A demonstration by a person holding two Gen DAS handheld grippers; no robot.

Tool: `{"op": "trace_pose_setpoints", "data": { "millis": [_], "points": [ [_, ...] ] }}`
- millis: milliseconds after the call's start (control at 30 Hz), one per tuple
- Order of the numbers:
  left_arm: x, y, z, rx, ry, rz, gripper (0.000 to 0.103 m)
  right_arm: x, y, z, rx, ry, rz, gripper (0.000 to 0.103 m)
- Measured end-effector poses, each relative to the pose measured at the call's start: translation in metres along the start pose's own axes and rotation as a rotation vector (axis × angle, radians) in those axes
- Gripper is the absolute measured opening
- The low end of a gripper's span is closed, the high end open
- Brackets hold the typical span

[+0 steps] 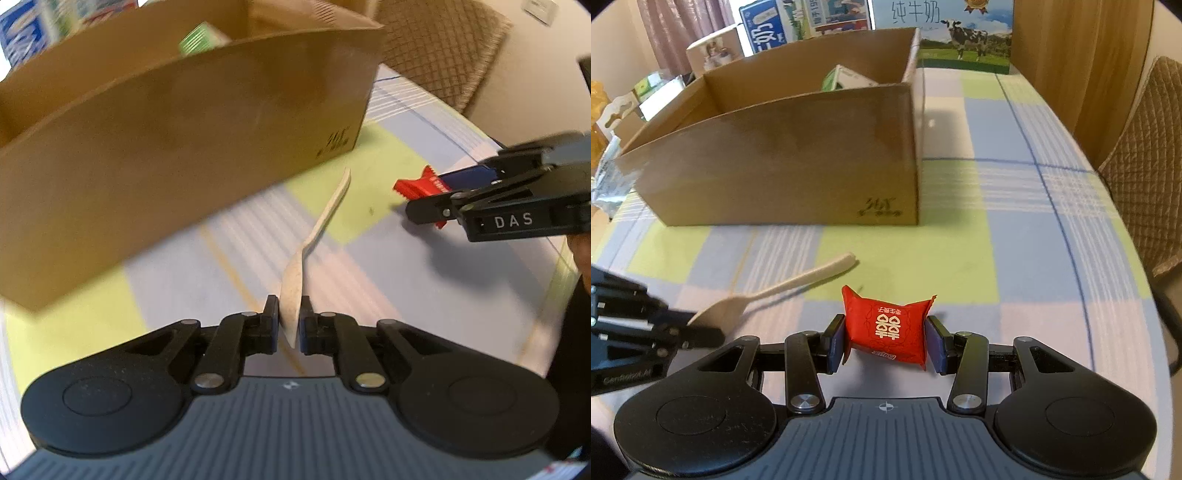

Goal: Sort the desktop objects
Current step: 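Grasp the wooden spoon by its bowl with the left tool while the right tool holds the candy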

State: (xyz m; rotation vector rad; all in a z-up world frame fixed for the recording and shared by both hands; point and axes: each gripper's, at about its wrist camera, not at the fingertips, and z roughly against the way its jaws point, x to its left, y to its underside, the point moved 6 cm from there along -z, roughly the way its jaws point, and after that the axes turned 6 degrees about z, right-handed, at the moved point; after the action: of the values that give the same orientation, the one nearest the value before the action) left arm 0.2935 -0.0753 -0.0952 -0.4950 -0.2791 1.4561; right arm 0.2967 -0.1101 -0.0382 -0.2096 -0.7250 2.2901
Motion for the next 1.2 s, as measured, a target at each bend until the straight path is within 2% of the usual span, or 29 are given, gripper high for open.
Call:
{"op": "trace_pose_setpoints", "data": {
  "millis": [233,333,400,467,567,733,933,1200],
  "points": [
    [-0.01,0.041,0.034,0.044,0.027,0.157,0.007,0.018,0.023,0.019,0.007,-0.042,-0.019,0.042],
    [-0.02,0.055,0.045,0.023,-0.022,0.148,0.012,0.019,0.032,0.025,0.006,-0.044,-0.023,0.042],
    [-0.026,0.062,0.049,-0.004,-0.07,0.124,0.046,0.017,0.04,0.029,0.009,-0.044,-0.037,0.042],
    [-0.03,0.066,0.056,-0.047,-0.114,0.063,0.047,0.014,0.047,0.03,0.01,-0.044,-0.051,0.042],
    [-0.037,0.065,0.057,-0.067,-0.163,-0.024,0.047,0.014,0.051,0.034,-0.002,-0.059,-0.055,0.042],
    [-0.034,0.057,0.052,-0.072,-0.123,-0.017,0.047,0.016,0.052,0.031,0.001,-0.06,-0.038,0.042],
    [-0.035,0.055,0.037,-0.056,-0.118,-0.115,0.044,0.017,0.052,0.024,0.007,-0.062,-0.038,0.042],
    [-0.035,0.056,0.03,-0.035,-0.089,-0.163,0.036,0.017,0.053,0.019,0.007,-0.068,-0.044,0.042]
  ]
}}
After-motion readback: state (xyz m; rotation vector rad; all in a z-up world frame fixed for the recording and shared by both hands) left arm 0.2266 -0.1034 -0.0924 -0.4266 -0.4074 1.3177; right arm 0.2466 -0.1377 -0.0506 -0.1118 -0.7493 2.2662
